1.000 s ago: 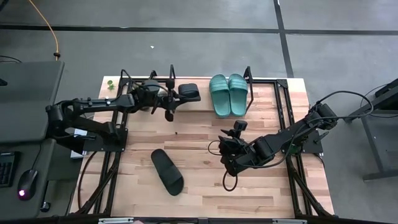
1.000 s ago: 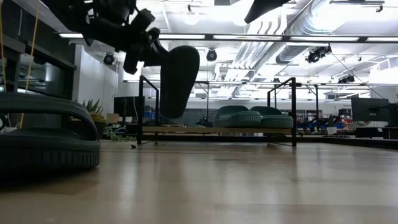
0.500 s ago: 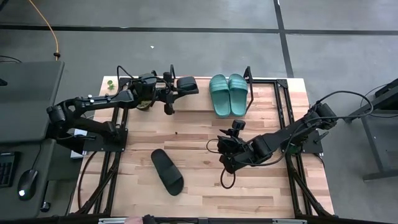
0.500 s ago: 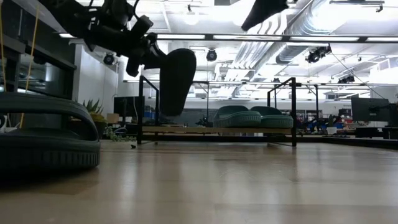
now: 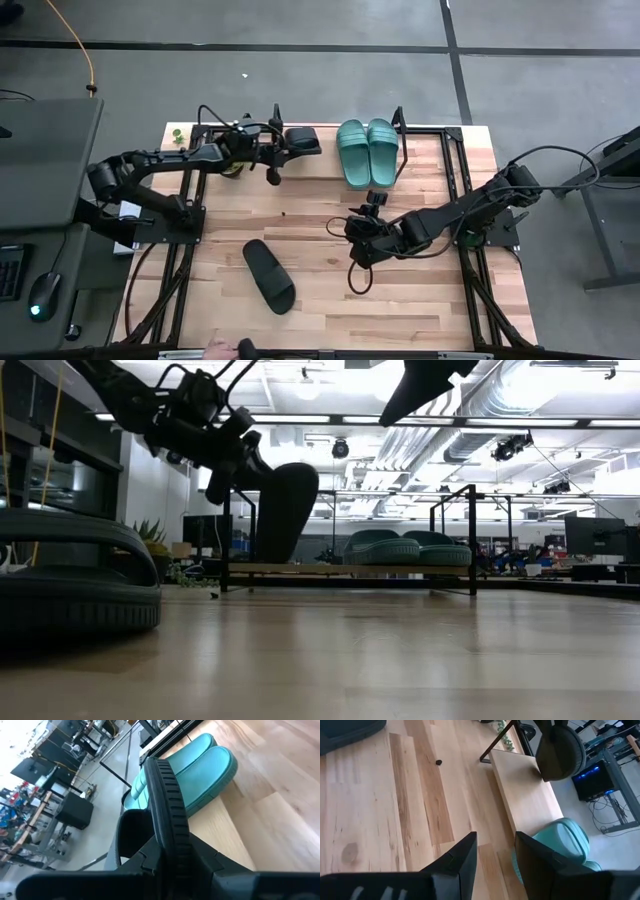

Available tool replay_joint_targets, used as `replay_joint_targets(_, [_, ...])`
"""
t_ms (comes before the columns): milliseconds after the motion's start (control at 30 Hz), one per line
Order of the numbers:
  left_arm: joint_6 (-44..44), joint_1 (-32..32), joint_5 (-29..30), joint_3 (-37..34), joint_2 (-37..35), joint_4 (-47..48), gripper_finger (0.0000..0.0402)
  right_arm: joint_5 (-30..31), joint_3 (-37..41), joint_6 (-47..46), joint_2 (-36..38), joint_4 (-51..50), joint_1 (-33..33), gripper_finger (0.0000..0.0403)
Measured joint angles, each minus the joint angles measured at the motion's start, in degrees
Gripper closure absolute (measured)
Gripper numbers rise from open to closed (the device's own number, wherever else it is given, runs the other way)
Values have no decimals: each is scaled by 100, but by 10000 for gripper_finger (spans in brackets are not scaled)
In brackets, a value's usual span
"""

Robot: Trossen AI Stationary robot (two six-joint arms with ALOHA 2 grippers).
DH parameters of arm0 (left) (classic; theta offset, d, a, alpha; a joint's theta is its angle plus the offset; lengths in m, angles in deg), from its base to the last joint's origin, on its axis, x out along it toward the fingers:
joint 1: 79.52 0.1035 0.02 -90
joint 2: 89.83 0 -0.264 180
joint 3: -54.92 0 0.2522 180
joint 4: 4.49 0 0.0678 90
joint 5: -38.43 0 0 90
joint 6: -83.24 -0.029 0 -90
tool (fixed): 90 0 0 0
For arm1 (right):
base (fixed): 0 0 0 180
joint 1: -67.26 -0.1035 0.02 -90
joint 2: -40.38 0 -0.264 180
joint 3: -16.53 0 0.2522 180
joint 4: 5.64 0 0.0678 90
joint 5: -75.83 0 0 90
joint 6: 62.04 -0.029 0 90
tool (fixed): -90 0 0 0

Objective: Pick and place slides into the shelf
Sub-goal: Put the right black slide on the shelf

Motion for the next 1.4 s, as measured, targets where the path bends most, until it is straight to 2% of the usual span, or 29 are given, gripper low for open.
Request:
replay_joint_targets(800, [281,-4,90,16,54,448,347,-68,0,24,0,0,-6,280])
replay_joint_targets(967, [557,-2,106,16,54,453,299,-73,0,24,0,-14,-6,280])
replay_joint_targets(1200, [1442,-2,81,14,-58,563,199,-85,0,24,0,-32,-6,280])
replay_joint_targets(1400, [2064,-20,-302,-36,-502,1368,123,-87,0,-9,2,-99,-6,280])
